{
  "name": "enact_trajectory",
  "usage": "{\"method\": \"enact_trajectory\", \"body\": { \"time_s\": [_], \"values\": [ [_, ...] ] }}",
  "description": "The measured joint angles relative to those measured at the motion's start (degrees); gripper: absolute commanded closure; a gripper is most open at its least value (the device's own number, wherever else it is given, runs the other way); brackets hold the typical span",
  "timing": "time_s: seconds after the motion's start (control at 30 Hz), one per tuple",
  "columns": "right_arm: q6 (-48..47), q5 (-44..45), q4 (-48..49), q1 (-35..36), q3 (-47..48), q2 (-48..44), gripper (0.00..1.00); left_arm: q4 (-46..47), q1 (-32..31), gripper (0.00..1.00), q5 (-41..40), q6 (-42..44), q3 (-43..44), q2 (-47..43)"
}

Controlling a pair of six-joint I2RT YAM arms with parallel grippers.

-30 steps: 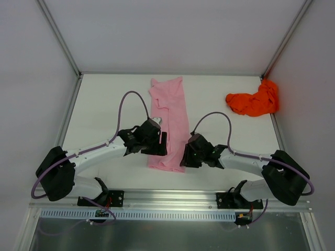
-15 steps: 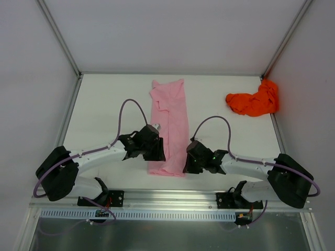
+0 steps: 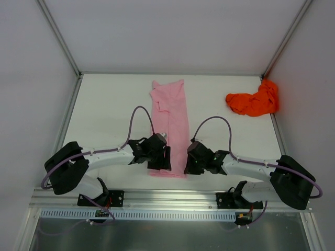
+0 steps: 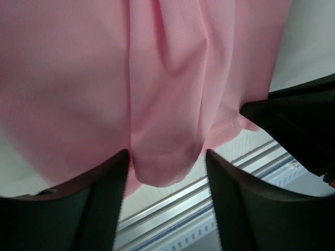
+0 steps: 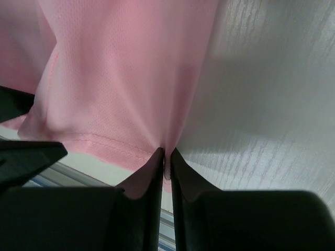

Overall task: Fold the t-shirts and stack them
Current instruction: Rotate the tshirt 90 degrees

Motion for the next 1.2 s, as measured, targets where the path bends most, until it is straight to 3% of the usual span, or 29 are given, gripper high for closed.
{"method": "enact_trajectory", "body": {
  "time_s": [0.07, 0.1, 0.27, 0.57, 0.8, 0.83, 0.93, 0.97, 1.0, 1.1, 1.2],
  "values": [
    [-0.1, 0.0, -0.1, 0.0, 0.0, 0.0, 0.87, 0.0, -0.1, 0.6, 0.0, -0.9, 0.0, 0.8],
    [-0.1, 0.0, -0.1, 0.0, 0.0, 0.0, 0.87, 0.0, -0.2, 0.72, 0.0, -1.2, 0.0, 1.2],
    [-0.2, 0.0, -0.1, 0.0, 0.0, 0.0, 0.87, 0.3, -1.3, 1.0, 0.0, -3.7, 0.0, 1.3],
    [-0.4, 0.0, 0.0, 0.1, 0.0, 0.0, 0.83, 3.0, -3.1, 1.0, -4.1, -13.0, -7.3, -10.2],
    [-1.9, -0.5, -0.8, 0.1, 1.3, 1.3, 0.8, 6.4, -3.2, 1.0, -3.6, -16.1, -9.8, -8.8],
    [-2.0, -0.6, -1.0, 0.1, 1.6, 1.5, 0.79, 7.0, -3.4, 0.98, -3.5, -16.6, -10.4, -8.8],
    [-2.2, -0.9, -1.2, 0.1, 2.0, 1.8, 0.69, 8.0, -3.9, 0.61, -2.8, -17.4, -12.1, -9.0],
    [-2.3, -1.2, -1.1, 0.1, 2.2, 1.9, 0.67, 7.9, -4.2, 0.48, -2.6, -17.5, -12.7, -9.2],
    [-2.5, -1.3, -1.1, 0.2, 2.4, 1.9, 0.62, 7.7, -4.2, 0.25, -2.4, -17.6, -13.1, -9.7],
    [-3.2, -1.6, -1.7, 0.2, 2.8, 1.6, 0.52, 6.3, -4.2, 0.04, -2.5, -16.9, -12.6, -12.1],
    [-4.1, -1.8, -4.3, 0.2, 2.8, -0.4, 0.43, 0.5, -4.2, 0.02, -5.1, -14.9, -8.9, -16.7]
  ]
}}
